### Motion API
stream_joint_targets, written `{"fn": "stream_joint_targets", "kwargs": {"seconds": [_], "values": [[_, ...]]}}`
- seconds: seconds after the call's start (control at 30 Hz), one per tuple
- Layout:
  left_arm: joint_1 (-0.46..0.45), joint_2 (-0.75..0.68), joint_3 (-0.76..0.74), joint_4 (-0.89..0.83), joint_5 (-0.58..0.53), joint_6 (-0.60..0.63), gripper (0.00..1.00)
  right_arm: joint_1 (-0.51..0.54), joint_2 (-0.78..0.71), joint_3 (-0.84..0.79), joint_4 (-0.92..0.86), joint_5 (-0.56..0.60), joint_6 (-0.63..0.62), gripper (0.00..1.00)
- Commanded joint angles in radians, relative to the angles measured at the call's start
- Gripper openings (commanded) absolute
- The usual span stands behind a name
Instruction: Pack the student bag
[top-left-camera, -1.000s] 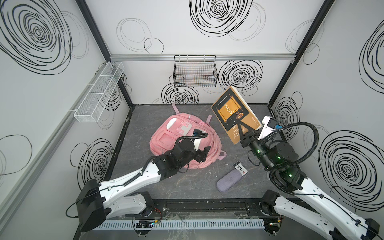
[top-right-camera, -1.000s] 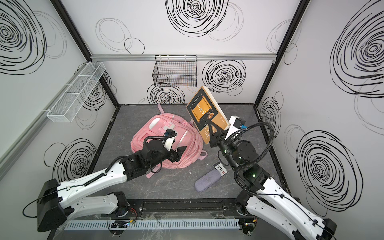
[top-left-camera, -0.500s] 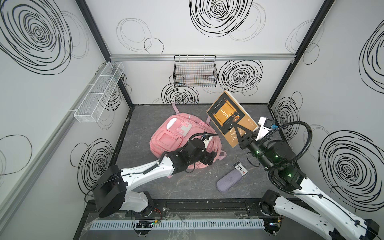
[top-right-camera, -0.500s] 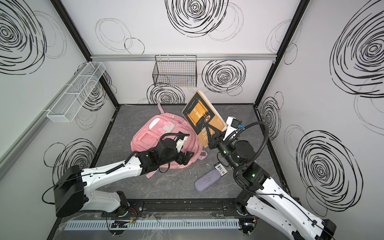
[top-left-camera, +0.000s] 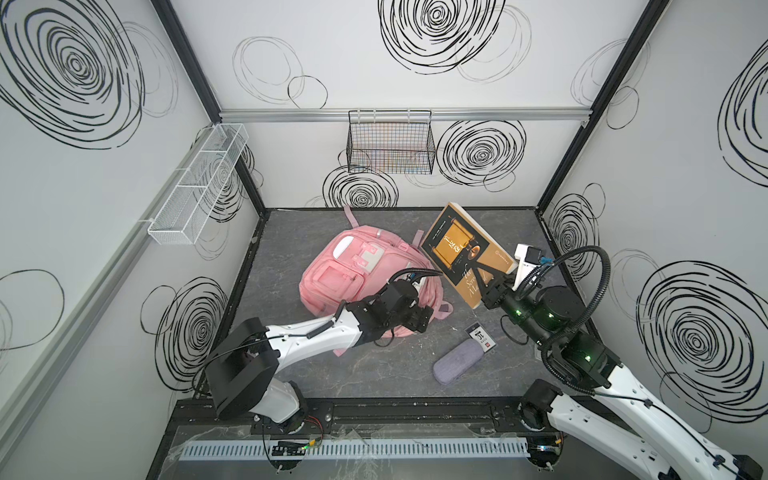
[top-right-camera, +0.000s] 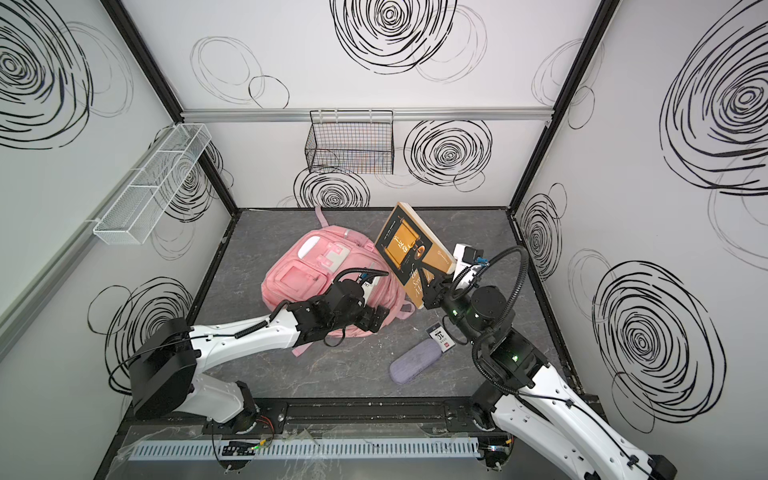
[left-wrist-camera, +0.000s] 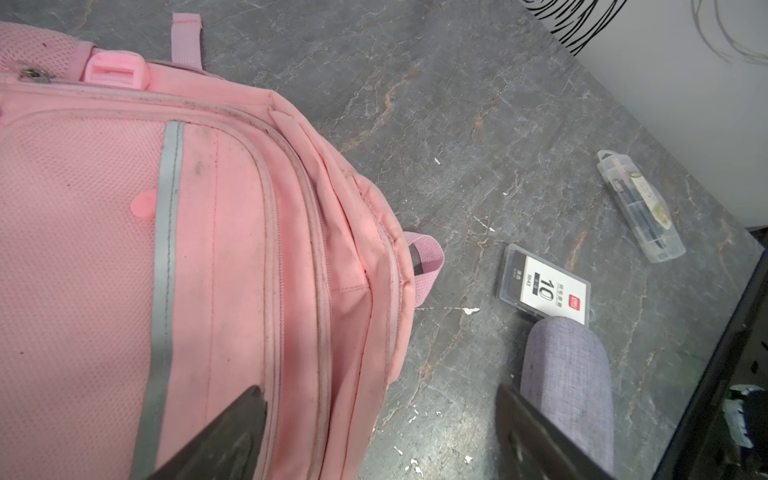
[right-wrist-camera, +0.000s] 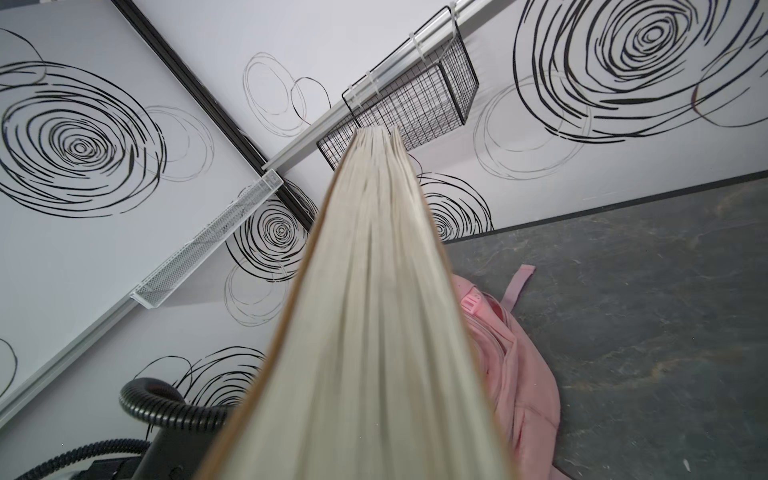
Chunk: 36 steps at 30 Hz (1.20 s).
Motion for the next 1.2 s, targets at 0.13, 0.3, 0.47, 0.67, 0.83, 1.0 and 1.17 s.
{"fn": "stream_joint_targets", "kwargs": {"seconds": [0.13,0.3,0.47,0.67,0.83,1.0,1.17], "values": [[-0.007,0.019,0.026,0.047,-0.013,0.035,0.9,-0.104,-0.057,0.004,-0.013,-0.064,0.023,0.0],[-0.013,0.041,0.053,0.036,-0.012,0.045,0.9,-0.247,-0.025,-0.001,0.0,-0.244,0.06,0.0],[-0.022,0.055,0.061,0.035,-0.016,0.054,0.9,-0.42,-0.026,-0.076,0.083,-0.463,0.141,0.0],[-0.031,0.079,0.083,0.017,-0.028,0.068,0.9,-0.625,-0.013,-0.163,0.19,-0.696,0.228,0.0],[-0.048,0.106,0.119,-0.005,-0.057,0.085,0.9,-0.689,-0.002,-0.185,0.182,-0.736,0.202,0.0],[-0.061,0.138,0.158,-0.028,-0.056,0.097,0.9,-0.687,-0.033,-0.198,0.126,-0.701,0.141,0.0],[-0.062,0.163,0.156,-0.037,-0.062,0.097,0.9,-0.672,-0.04,-0.26,0.183,-0.707,0.173,0.0]]}}
